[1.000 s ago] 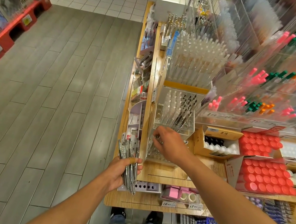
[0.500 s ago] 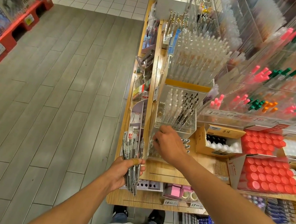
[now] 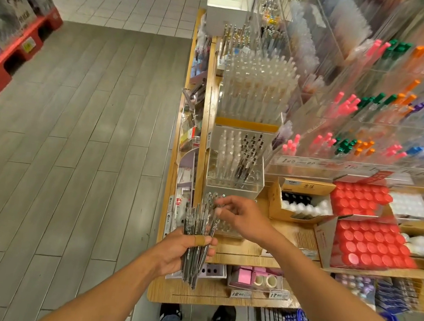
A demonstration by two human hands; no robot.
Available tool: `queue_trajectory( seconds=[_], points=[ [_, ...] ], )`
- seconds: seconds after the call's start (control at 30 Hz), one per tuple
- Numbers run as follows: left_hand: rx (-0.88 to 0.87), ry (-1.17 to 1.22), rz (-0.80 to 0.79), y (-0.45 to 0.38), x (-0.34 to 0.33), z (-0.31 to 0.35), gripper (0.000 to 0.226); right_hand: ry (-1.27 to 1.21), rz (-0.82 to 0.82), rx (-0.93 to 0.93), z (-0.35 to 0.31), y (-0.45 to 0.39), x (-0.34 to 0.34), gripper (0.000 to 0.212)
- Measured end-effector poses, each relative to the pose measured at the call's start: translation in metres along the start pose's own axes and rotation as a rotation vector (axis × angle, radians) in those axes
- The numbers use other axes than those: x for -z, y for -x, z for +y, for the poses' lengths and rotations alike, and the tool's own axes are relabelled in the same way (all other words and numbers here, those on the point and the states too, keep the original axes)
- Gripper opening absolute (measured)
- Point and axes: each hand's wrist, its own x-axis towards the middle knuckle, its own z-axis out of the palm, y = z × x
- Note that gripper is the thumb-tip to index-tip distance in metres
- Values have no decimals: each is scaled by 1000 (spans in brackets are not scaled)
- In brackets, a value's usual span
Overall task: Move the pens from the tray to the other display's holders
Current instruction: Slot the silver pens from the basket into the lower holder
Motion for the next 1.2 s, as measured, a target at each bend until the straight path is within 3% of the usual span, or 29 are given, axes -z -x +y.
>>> queue_trajectory(
  seconds=[0.2,0.33,0.43,0.57,0.7,1.03,1.2],
  points=[
    [60,32,-37,-2,-16,-4,29,-439,-204,-132,16,21,25,23],
    [93,98,-19,-8,-26,-10,34,-561,-125,-108,21,29,34,15],
    [83,117,80,-13,-27,-18,35,-440,109,-14,28,33,40,11],
    [60,101,169,-14,-19,-28,37,-66,381,167,44,41,54,7],
    [70,98,182,-11,-15,-35,34,330,340,238,64,43,54,6],
    [43,81,198,-5,-17,-39,29,610,215,211,74,33,39,8],
    [30,87,190,-5,-15,-40,30,741,230,262,70,28,33,13]
  ],
)
